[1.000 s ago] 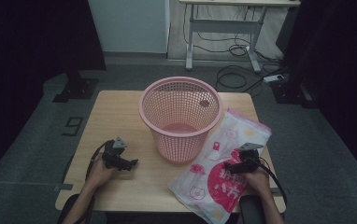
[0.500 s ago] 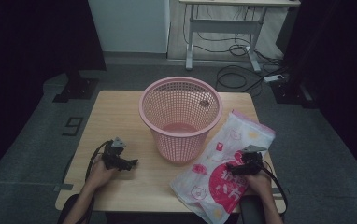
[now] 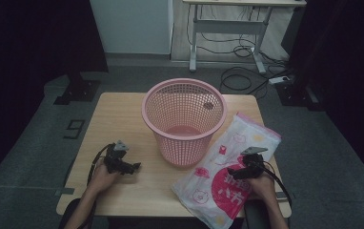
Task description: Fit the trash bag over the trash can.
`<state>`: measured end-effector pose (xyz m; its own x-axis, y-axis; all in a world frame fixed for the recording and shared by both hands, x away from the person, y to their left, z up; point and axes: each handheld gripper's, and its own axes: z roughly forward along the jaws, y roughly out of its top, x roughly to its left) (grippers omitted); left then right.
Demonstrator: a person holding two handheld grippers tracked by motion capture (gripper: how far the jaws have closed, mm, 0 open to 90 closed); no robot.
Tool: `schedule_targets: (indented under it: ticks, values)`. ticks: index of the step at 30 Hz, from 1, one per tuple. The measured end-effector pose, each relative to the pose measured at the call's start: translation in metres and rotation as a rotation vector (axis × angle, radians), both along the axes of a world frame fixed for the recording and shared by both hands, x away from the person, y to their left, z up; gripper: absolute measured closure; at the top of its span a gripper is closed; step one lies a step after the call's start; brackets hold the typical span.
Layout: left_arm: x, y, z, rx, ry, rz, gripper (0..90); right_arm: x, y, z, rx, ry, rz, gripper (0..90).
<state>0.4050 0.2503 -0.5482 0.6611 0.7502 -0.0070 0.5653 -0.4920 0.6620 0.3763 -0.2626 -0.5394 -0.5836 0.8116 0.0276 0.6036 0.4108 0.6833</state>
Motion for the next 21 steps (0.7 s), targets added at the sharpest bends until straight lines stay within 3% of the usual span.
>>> schedule_targets:
  ticks: [5, 12, 18, 19, 21]
  values:
    - [0.000, 0.000, 0.000, 0.002, 0.000, 0.003, 0.0, -0.012, 0.028, 0.010, -0.016, 0.038, 0.102, 2.1]
    - [0.000, -0.001, 0.000, 0.001, 0.001, 0.005, 0.0, -0.028, 0.068, 0.013, -0.044, 0.096, 0.230, 5.3]
    - [0.000, -0.001, 0.000, 0.001, 0.000, 0.005, 0.0, -0.030, 0.079, 0.005, -0.133, 0.144, 0.257, 10.7]
    - [0.000, -0.001, 0.000, 0.001, 0.000, 0.005, 0.0, -0.031, 0.079, 0.003, -0.156, 0.120, 0.265, 10.2]
    - [0.000, -0.001, 0.000, 0.001, 0.000, 0.005, 0.0, -0.032, 0.079, 0.004, -0.152, 0.133, 0.260, 10.5]
